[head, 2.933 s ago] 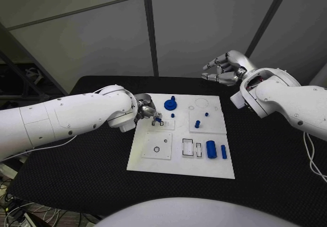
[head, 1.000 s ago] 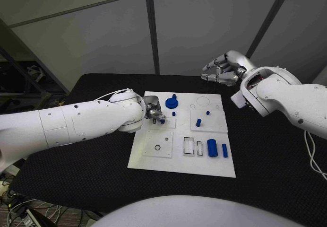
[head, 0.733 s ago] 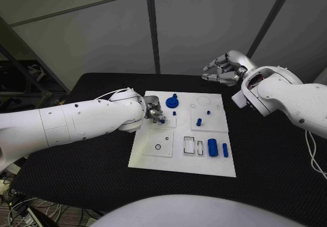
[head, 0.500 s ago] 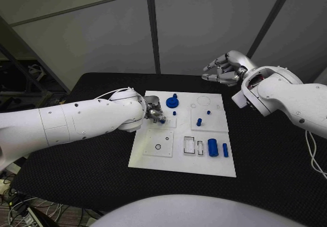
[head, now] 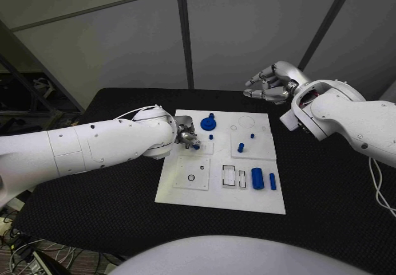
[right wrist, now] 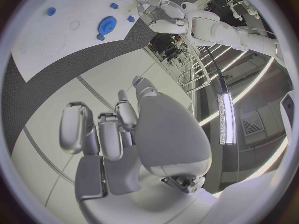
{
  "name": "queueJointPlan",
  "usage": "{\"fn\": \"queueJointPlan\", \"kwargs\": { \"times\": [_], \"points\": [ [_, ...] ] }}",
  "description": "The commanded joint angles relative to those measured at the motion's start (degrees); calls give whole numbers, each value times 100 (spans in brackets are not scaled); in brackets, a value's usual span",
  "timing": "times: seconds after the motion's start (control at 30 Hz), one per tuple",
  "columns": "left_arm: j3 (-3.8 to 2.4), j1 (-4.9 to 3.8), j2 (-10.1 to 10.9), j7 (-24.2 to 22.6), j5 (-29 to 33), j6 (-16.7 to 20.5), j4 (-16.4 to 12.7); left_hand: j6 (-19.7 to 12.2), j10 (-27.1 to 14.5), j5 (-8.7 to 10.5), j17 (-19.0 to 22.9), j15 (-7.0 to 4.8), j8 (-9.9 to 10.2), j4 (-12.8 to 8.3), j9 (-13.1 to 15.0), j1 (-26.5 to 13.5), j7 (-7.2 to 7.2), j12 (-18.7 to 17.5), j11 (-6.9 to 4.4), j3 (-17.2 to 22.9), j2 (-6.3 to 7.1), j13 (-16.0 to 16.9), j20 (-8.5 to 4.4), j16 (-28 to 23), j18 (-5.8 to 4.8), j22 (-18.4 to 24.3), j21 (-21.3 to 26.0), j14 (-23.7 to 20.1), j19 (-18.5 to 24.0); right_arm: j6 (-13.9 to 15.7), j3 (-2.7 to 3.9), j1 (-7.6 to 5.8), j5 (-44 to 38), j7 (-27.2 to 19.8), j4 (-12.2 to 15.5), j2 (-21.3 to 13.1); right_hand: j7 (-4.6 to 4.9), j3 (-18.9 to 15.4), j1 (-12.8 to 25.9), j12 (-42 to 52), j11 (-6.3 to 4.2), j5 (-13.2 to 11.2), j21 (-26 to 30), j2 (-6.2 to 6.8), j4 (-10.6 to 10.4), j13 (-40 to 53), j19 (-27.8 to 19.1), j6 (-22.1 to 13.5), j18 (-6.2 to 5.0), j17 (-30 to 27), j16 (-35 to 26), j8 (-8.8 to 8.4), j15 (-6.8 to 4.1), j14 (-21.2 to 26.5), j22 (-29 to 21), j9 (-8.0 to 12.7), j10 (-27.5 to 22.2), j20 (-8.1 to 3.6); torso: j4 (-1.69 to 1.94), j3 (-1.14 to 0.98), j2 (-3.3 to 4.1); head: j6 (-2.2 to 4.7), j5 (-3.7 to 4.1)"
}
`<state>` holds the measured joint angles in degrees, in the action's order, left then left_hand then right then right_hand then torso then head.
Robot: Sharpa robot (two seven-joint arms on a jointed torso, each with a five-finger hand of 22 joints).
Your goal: Assemble the parts on the task board
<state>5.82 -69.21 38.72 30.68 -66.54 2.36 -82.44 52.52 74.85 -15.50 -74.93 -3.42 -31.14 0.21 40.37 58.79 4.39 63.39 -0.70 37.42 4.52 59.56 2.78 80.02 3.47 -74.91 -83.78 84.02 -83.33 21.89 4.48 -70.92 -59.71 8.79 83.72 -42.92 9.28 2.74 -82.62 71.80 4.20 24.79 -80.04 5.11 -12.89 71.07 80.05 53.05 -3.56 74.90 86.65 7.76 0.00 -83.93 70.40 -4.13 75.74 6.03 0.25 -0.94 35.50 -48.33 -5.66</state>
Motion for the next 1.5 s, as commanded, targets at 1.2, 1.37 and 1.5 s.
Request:
{"fn": "queueJointPlan", "kwargs": {
  "times": [1.2, 1.37, 1.5],
  "points": [
    [16, 233, 123, -35, 234, 1098, -146, 60, 142, -256, -758, -85, -129, -934, 54, -79, -100, 151, -33, 1028, 6, 91, -52, -34, -137, -700, -95, 351, -117, -24, 2, -11, -16, -9, -8, 2, -3, 3, 61, -23, -2, -42, 32, 12, -37, -2, -47, -38, -57, 928, -36, 5, -18, -457, -16, 4, -29, -11, -5, 1, 0, 19, 8],
    [16, 252, 68, -35, 73, 1108, -78, 53, 108, -263, -759, -88, -138, -926, 59, -90, -100, 81, -34, 1035, 3, 3, -55, -33, -136, -697, -93, 351, -115, -27, 2, -11, -16, -8, -9, 4, -3, 3, 61, -23, -2, -42, 32, 12, -37, -2, -47, -38, -57, 928, -36, 5, -18, -457, -16, 4, -29, -11, 1, 4, 0, 24, 1],
    [16, 262, 47, -37, -4, 1121, -65, 51, 108, -264, -760, -89, -140, -924, 60, -92, -101, 79, -35, 1036, 3, -2, -56, -33, -136, -700, -95, 351, -117, -30, 2, -11, -16, -8, -12, 8, -3, 3, 61, -23, -2, -42, 32, 12, -37, -2, -47, -38, -57, 928, -36, 5, -18, -457, -16, 4, -29, -11, 1, 5, -2, 15, 7]
  ]
}}
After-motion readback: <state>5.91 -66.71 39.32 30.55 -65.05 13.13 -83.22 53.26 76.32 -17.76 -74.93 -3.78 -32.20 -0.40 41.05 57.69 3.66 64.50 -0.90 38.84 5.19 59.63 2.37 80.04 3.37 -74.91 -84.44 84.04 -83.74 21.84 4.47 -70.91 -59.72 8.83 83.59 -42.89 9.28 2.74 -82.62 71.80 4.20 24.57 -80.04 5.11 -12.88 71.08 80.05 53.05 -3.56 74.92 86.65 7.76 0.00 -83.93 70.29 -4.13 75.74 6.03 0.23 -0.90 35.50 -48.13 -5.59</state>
